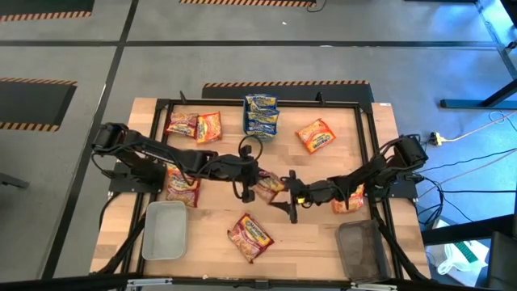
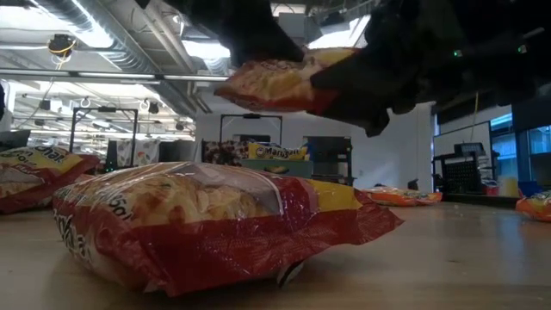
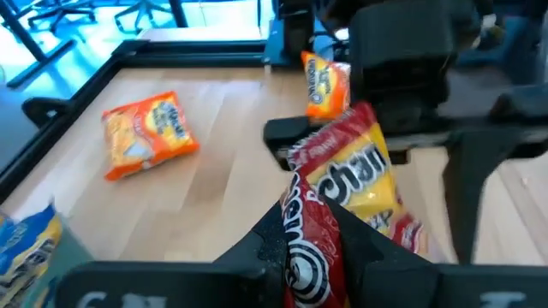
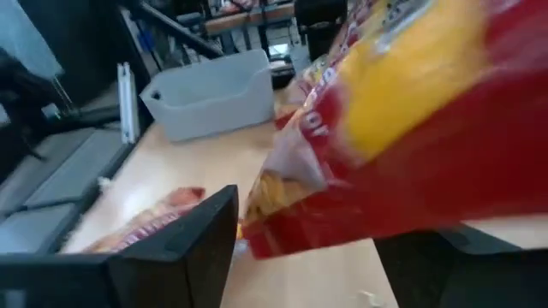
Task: Sort Maruchan noodles
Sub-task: Put the red noodle pack into the gray bin
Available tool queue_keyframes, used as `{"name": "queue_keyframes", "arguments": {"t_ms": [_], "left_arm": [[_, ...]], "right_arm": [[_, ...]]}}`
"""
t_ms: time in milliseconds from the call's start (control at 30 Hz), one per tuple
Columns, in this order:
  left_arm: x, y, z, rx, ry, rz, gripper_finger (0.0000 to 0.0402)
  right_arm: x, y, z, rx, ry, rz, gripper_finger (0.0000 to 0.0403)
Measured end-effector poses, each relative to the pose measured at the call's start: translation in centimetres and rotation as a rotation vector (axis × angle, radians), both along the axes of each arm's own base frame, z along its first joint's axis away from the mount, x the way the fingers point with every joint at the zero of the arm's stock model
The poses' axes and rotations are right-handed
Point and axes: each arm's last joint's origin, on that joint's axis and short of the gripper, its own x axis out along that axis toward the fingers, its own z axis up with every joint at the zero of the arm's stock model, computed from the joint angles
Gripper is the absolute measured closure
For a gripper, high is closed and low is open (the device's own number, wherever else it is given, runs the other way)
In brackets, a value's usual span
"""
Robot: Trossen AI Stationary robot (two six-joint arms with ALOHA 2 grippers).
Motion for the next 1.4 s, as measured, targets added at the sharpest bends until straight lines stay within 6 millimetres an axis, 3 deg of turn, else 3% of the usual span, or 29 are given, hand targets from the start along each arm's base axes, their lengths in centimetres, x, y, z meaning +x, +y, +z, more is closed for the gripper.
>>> {"name": "queue_keyframes", "arguments": {"t_ms": [200,500,633,933,1233,1400], "left_arm": [[0.1,0.0,0.5,-0.005,-0.046,-0.009,0.0364],[0.1,-0.3,0.5,-0.011,-0.05,-0.019,0.0364],[0.2,-0.2,0.5,-0.006,-0.057,-0.007,0.0361],[0.2,-0.2,0.5,0.003,-0.056,-0.012,0.0342],[0.2,-0.2,0.5,-0.009,-0.056,-0.014,0.0323],[-0.1,0.0,1.1,-0.056,-0.019,-0.095,0.027]], "right_arm": [[0.9,-0.3,1.0,-0.046,-0.033,-0.208,0.0162],[1.6,-0.9,1.5,-0.122,-0.04,-0.167,0.0165],[1.6,-0.9,1.4,-0.144,-0.035,-0.171,0.0196],[1.6,-0.9,1.3,-0.177,-0.021,-0.166,0.0314],[1.6,-0.9,1.3,-0.18,-0.019,-0.174,0.0309],[1.6,-0.9,1.2,-0.227,-0.013,-0.164,0.032]]}}
